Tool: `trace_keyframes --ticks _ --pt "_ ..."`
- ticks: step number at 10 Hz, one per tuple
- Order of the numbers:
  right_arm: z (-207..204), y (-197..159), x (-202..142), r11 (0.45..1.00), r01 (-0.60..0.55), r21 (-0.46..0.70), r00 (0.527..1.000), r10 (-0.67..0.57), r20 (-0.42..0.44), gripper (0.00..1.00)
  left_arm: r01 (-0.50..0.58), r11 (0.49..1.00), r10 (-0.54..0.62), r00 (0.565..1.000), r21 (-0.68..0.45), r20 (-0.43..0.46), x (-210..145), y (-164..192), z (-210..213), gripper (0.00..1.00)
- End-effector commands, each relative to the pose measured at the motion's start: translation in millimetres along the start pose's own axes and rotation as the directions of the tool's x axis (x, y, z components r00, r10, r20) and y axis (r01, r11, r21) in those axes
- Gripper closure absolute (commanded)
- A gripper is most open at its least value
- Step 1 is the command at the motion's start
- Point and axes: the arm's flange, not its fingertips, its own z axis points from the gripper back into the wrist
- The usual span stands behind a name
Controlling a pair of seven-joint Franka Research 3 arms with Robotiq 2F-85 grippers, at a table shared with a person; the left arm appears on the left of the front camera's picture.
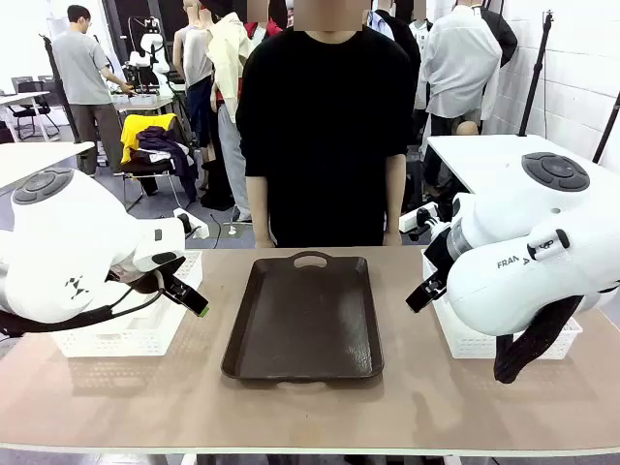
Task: Prepare the laboratory tools.
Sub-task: Pick up the Big flask that the person points to.
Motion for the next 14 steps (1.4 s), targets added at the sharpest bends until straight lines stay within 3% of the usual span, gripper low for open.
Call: trace_keyframes --ticks 1,14 --pt "0.0 0.0 0.0 1.000 0.000 0.000 1.000 0.000 0.000 0.00 0.000 1.000 0.000 1.000 0.000 0.000 0.0 -0.1 0.1 0.00" --pt "0.0 0.1 0.0 1.000 -0.001 0.000 1.000 0.001 0.000 0.00 0.003 1.000 -0.003 1.000 0.000 0.000 0.3 -1.3 0.0 0.00"
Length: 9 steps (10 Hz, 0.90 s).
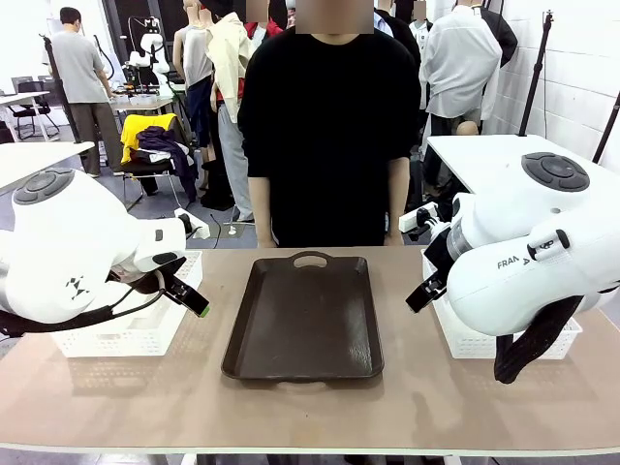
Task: Prepare the laboratory tools.
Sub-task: Pick up the Big flask that the person points to.
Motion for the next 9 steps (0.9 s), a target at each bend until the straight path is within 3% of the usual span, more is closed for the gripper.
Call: trace_keyframes --ticks 1,2,5,9 --pt "18 -2 0 1.000 0.002 -0.019 1.000 -0.002 -0.008 0.00 0.009 0.999 -0.011 0.999 0.050 0.030 1 3 16 0.00" --pt "35 -4 1 1.000 0.022 0.001 1.000 -0.022 0.002 0.00 0.007 0.999 -0.009 0.998 0.036 0.061 3 7 32 0.00" --pt "91 -19 -8 0.983 0.074 0.168 0.982 -0.102 0.161 0.00 -0.033 0.983 0.064 0.983 -0.179 0.170 3 27 87 0.00" --pt "140 -75 -52 0.881 0.223 0.417 0.908 -0.343 0.241 0.00 -0.116 0.835 0.273 0.936 -0.538 0.221 -16 93 118 0.00"
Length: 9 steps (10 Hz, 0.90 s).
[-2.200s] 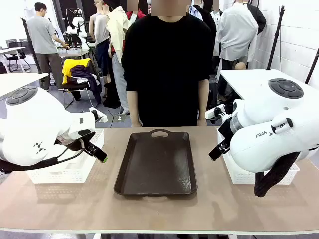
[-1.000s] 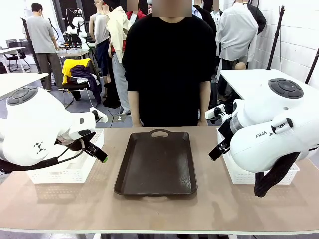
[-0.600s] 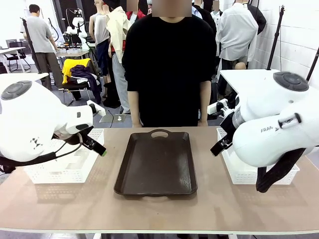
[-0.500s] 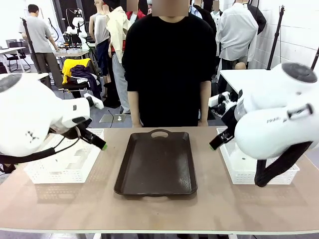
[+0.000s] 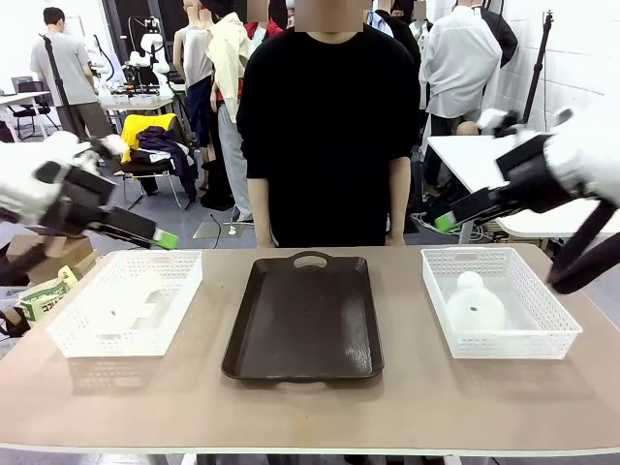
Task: Prepare the laboratory tools.
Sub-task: Pick up the Big flask that the person points to.
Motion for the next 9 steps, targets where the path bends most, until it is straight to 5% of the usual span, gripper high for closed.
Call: trace_keyframes --ticks 1,3,5,9 --pt "18 -27 -53 0.988 0.084 0.132 0.995 -0.090 0.039 0.00 -0.083 0.985 0.089 0.996 -0.148 0.032 -8 39 11 0.00" --pt "30 -70 -70 0.956 0.214 0.200 0.968 -0.236 0.090 0.00 -0.122 0.930 0.167 0.981 -0.346 0.102 -25 67 27 0.00" --pt "45 -98 -96 0.913 0.264 0.310 0.942 -0.313 0.120 0.00 -0.165 0.890 0.238 0.963 -0.425 0.125 -43 78 30 0.00" --pt "47 -144 -131 0.826 0.370 0.425 0.892 -0.444 0.088 0.00 -0.280 0.860 0.373 0.916 -0.426 0.150 -71 117 45 0.00"
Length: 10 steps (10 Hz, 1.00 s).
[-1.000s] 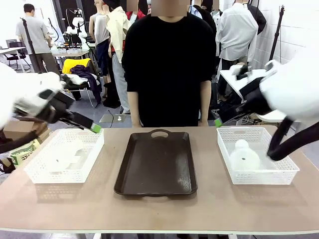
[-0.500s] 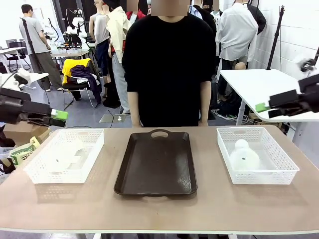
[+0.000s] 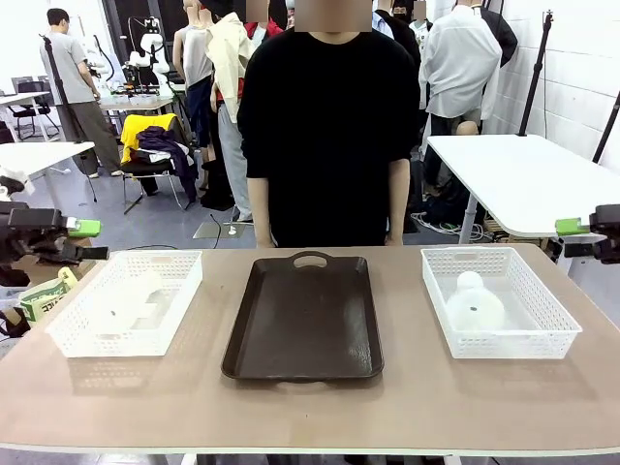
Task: Prepare the laboratory tools.
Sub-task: Pick up the Big flask that the person points to.
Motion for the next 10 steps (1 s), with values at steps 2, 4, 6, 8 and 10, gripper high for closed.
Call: trace_keyframes --ticks 2,4,6,8,10 --pt "-11 -7 -16 0.998 0.041 0.050 0.998 -0.038 -0.056 0.00 -0.018 1.000 0.017 1.000 0.022 0.005 -1 8 7 0.00" --pt "-15 -6 -15 0.998 0.024 0.059 0.998 -0.020 -0.067 0.00 -0.033 0.999 0.033 0.999 0.017 0.006 -4 9 10 0.00" --pt "-19 -8 -13 0.999 0.024 0.039 0.996 -0.021 -0.085 0.00 -0.034 0.999 0.034 0.999 0.010 0.008 -6 10 8 0.00" --pt "-21 -7 -15 0.999 0.031 0.039 0.995 -0.027 -0.098 0.00 -0.035 0.999 0.035 0.999 0.001 0.002 -8 9 7 0.00" --pt "-22 -7 -14 0.999 0.019 0.043 0.995 -0.015 -0.102 0.00 -0.025 1.000 0.025 1.000 -0.002 -0.005 -7 8 6 0.00"
